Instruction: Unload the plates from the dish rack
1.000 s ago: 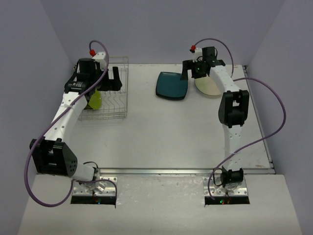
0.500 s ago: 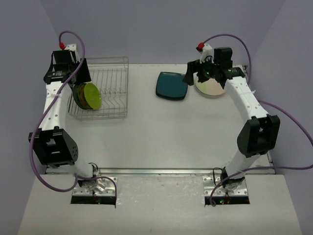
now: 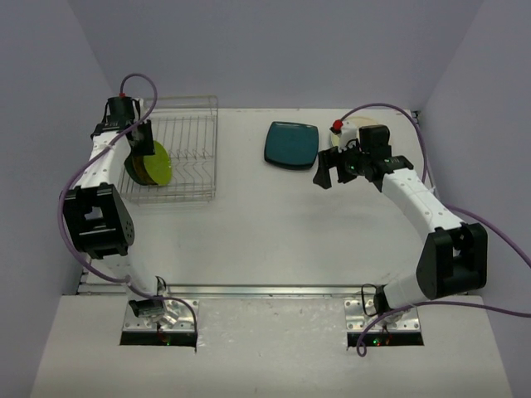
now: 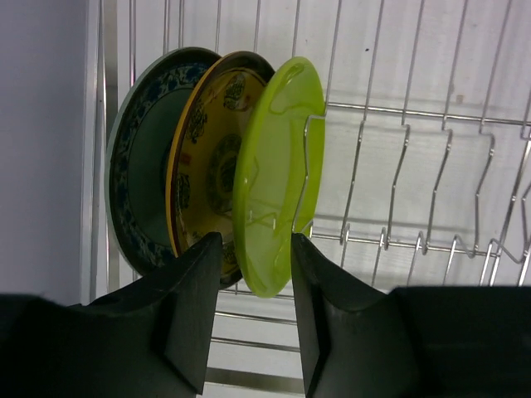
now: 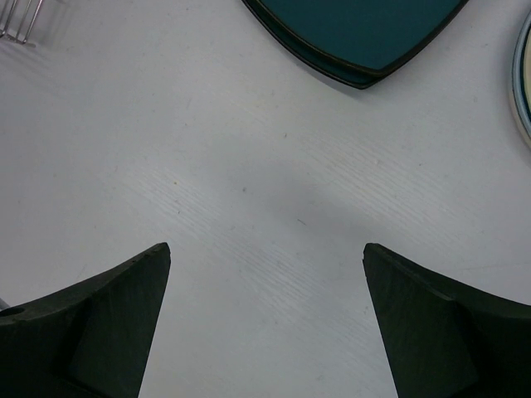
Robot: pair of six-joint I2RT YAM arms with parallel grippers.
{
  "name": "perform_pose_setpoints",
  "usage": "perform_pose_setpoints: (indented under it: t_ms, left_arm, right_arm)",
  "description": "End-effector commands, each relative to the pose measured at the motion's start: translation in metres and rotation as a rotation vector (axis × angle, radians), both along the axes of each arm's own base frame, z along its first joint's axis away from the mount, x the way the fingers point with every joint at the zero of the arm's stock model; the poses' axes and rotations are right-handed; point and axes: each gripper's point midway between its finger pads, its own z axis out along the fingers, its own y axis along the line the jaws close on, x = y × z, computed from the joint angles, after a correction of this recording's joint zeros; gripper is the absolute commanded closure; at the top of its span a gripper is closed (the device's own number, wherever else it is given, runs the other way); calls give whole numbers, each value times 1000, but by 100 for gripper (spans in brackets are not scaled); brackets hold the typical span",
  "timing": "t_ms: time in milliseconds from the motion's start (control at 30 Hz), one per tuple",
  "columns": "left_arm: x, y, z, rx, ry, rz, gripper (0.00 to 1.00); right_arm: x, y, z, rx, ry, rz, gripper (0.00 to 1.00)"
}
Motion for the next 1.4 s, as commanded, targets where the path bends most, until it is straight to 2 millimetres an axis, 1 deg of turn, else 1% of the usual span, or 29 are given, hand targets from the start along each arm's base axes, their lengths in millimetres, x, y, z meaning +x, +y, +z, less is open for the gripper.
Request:
perform_pose_setpoints:
  t_ms: [0,100,200,267,333,400,433,467,533,567,700,767,800,833,867,933,967,1067,1100,1133,1167,1233,1300,1333,1367]
  left_arm:
    - [12,17,-8,33,-13,37,65]
    - [14,18,-18,28,1,40,67]
    - [16,19,-26,25,15,43,74]
    - [16,19,-26,22,11,43,80]
    - [17,19,-21,24,-1,44,83]
    - [18,21,-3,41,-47,54,91]
    - [18,23,8,59,-70,63,98]
    - [19,24,16,68,-88,66,100]
    - [19,26,32,87,-121,71,100]
    - [17,27,44,98,-144,76,100]
    - [14,28,97,166,-249,81,100]
    - [12,24,122,208,-300,72,100]
    - [11,19,138,226,-333,56,100]
    - [8,11,158,238,-375,37,100]
    - [6,-1,170,231,-406,-6,100]
    - [0,-24,180,196,-431,-102,100]
    - [-4,-44,184,148,-451,-188,100]
    - [-18,-90,177,31,-451,-384,100]
    - [-26,-106,166,-9,-425,-457,100]
    - [-36,-124,160,-66,-417,-534,100]
    - [-53,-152,153,-163,-404,-654,100]
    - [-76,-189,144,-281,-381,-800,100]
    - [-94,-214,136,-355,-350,-893,100]
    - [-105,-233,132,-394,-331,-955,100]
    - [-114,-243,127,-433,-310,-992,100]
  right_arm:
    - [10,0,20,14,-94,-5,1]
    - [10,1,22,17,-98,-3,1]
    - [10,1,22,20,-96,-6,1]
    - [11,1,23,22,-96,-6,1]
    - [11,2,24,25,-94,-9,1]
    - [11,3,27,33,-97,-10,1]
    - [12,3,29,38,-100,-10,1]
    - [12,4,30,39,-102,-9,1]
    - [13,5,34,46,-101,-9,1]
    - [14,6,38,50,-108,-9,1]
    - [16,10,47,57,-123,-4,1]
    - [16,11,51,60,-128,-1,1]
    - [17,12,53,64,-132,2,1]
    - [17,14,56,70,-136,6,1]
    - [16,17,59,85,-136,15,1]
    - [11,26,67,136,-131,53,1]
    - [8,31,71,161,-130,71,1]
    - [-3,47,84,250,-122,146,1]
    - [-10,55,91,299,-118,187,1]
    - [-15,60,94,328,-112,210,1]
    - [-21,67,97,359,-102,240,1]
    - [-30,79,104,410,-93,283,1]
    - [-39,90,107,436,-89,325,2]
    - [-44,97,109,449,-88,347,3]
    - [-48,102,109,453,-84,367,4]
